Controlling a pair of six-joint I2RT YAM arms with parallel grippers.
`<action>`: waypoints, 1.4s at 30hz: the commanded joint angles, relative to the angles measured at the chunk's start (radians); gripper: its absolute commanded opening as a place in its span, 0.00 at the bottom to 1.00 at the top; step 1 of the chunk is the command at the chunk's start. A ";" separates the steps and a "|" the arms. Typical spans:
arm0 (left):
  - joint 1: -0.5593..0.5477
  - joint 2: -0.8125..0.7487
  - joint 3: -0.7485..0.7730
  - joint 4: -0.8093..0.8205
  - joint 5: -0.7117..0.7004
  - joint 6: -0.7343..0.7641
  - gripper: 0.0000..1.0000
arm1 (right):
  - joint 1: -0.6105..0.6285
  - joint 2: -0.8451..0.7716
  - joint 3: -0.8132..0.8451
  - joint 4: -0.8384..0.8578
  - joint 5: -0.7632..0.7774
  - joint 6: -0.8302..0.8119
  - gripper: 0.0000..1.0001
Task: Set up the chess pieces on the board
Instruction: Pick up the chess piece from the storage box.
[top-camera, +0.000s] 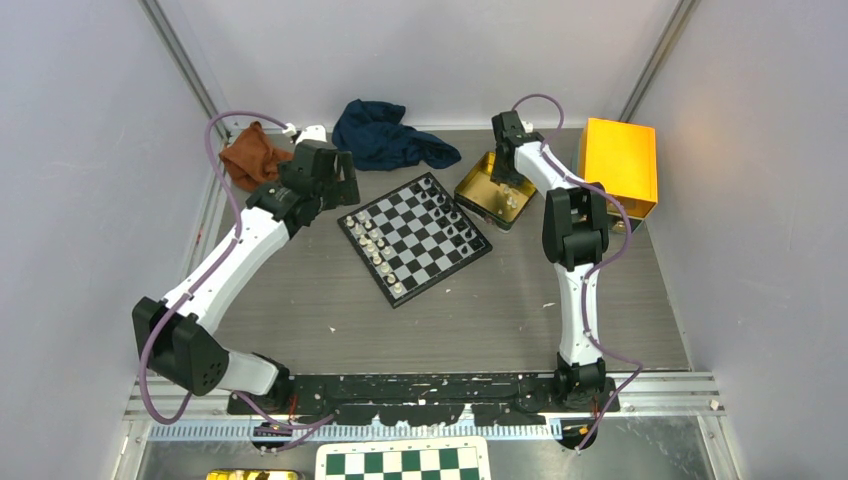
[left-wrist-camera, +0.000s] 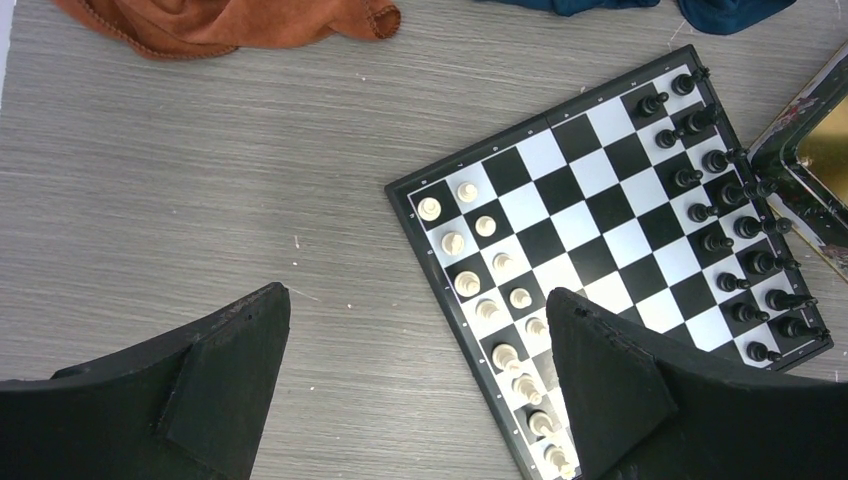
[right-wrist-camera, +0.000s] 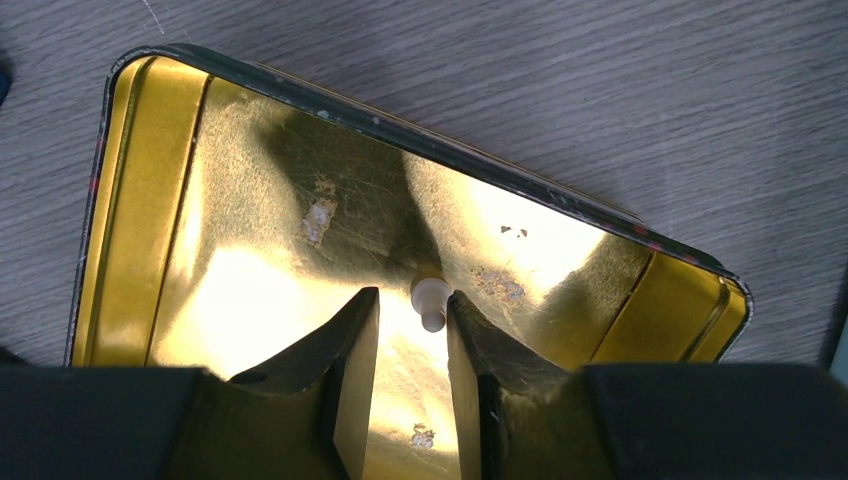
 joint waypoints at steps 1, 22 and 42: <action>-0.003 0.004 0.048 0.020 -0.014 0.008 1.00 | -0.002 -0.007 0.010 0.032 -0.006 0.013 0.36; -0.003 0.004 0.034 0.026 -0.008 0.014 1.00 | -0.002 -0.015 -0.033 0.040 -0.004 0.018 0.21; -0.003 -0.058 0.006 0.016 -0.014 0.014 1.00 | 0.022 -0.129 -0.040 0.022 0.020 -0.021 0.01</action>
